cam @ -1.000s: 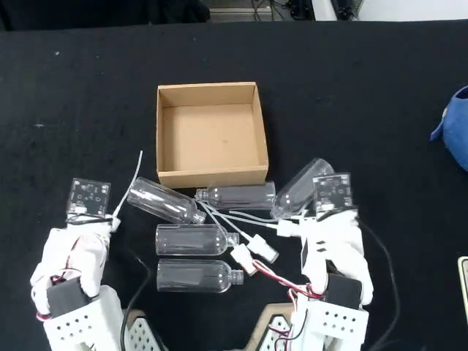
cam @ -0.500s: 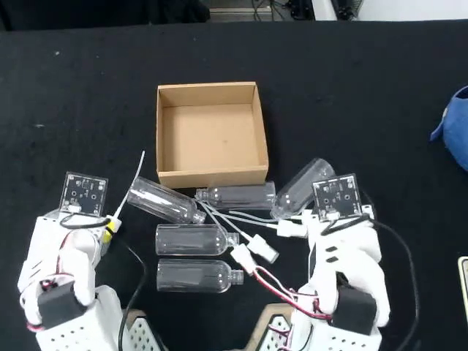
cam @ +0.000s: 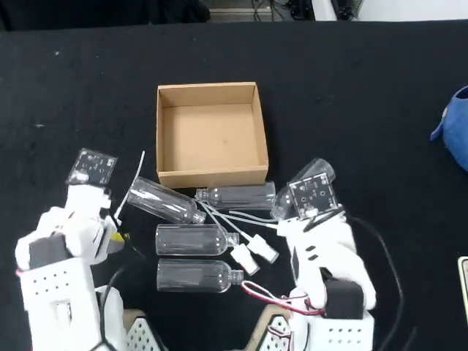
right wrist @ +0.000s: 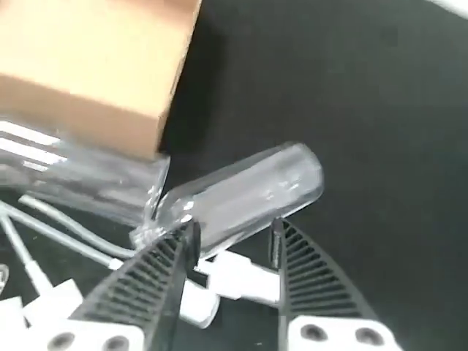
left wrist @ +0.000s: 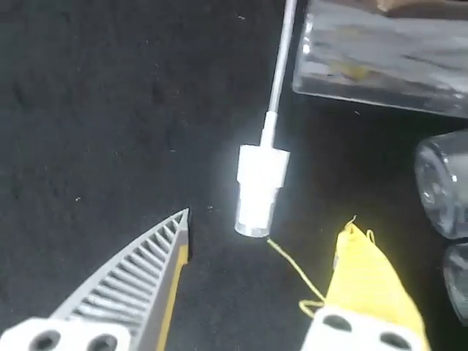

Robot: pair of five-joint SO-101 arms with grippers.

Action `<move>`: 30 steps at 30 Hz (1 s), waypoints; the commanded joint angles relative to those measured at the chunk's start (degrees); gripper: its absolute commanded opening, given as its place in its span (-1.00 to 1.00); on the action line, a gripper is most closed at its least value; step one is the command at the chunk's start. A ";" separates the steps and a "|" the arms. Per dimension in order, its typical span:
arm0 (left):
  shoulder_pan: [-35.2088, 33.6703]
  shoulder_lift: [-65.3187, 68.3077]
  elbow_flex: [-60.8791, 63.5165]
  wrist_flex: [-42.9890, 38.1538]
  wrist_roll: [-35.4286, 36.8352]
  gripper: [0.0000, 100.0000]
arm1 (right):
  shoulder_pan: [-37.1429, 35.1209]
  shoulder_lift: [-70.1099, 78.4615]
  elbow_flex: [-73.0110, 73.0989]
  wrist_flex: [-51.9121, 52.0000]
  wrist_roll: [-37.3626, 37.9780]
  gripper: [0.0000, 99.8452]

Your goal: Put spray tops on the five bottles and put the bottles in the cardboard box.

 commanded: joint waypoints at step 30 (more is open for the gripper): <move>0.92 24.53 3.91 -23.30 -5.80 -0.94 | -0.97 -5.49 8.75 -4.48 -1.23 -0.70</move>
